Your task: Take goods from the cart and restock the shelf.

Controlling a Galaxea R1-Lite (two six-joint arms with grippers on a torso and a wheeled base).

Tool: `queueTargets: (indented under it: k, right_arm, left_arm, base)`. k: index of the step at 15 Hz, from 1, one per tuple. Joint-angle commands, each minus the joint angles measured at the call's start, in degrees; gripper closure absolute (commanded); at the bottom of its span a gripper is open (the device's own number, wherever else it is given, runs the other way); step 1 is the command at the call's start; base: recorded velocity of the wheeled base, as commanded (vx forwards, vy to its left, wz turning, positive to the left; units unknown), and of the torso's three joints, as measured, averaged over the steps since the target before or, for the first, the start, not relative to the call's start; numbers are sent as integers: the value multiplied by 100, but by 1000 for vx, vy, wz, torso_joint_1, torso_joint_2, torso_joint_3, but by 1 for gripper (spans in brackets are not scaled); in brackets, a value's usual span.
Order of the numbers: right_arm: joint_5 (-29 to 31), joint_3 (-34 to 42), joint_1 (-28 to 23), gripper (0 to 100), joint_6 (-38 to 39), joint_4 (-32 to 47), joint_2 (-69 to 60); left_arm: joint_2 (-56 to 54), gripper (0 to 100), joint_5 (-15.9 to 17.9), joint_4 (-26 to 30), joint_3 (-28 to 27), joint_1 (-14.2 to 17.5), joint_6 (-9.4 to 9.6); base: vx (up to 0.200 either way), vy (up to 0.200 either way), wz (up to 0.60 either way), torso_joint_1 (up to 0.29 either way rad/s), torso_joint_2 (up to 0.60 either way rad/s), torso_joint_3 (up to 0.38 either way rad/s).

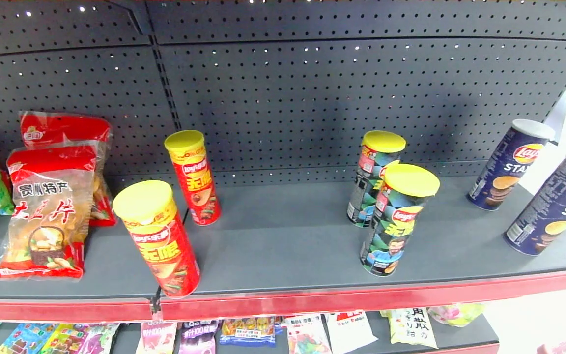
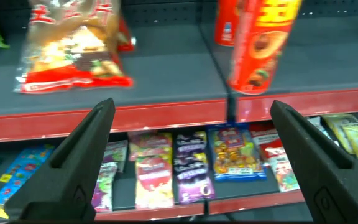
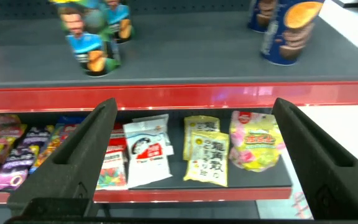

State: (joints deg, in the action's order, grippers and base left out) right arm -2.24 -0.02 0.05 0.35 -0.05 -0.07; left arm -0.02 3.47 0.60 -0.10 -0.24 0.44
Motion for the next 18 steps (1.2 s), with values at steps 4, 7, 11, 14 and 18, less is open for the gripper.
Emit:
queueTargets:
  k: [4, 7, 11, 14, 18]
  right_arm:
    - [-4, 2, 4, 0, 0, -4, 7]
    - [-4, 2, 4, 0, 9, -4, 7]
    - [-4, 2, 4, 0, 9, -4, 7]
    - [-4, 2, 4, 0, 9, -4, 7]
    - [-4, 2, 4, 0, 9, -4, 7]
  left_arm:
    - [2, 0, -5, 2, 1, -2, -9]
    - [2, 0, -5, 2, 1, -2, -9]
    - [2, 0, -5, 2, 1, -2, -9]
    - [2, 0, -5, 2, 1, -2, -9]
    - [2, 0, 4, 2, 1, -2, -26]
  base:
    - [0, -200, 0, 0, 5, 2]
    - [0, -67, 0, 2, 1, 2]
    - [0, 0, 0, 0, 0, 0]
    - [-200, 0, 0, 7, 1, 2]
    - [0, 0, 0, 0, 0, 0]
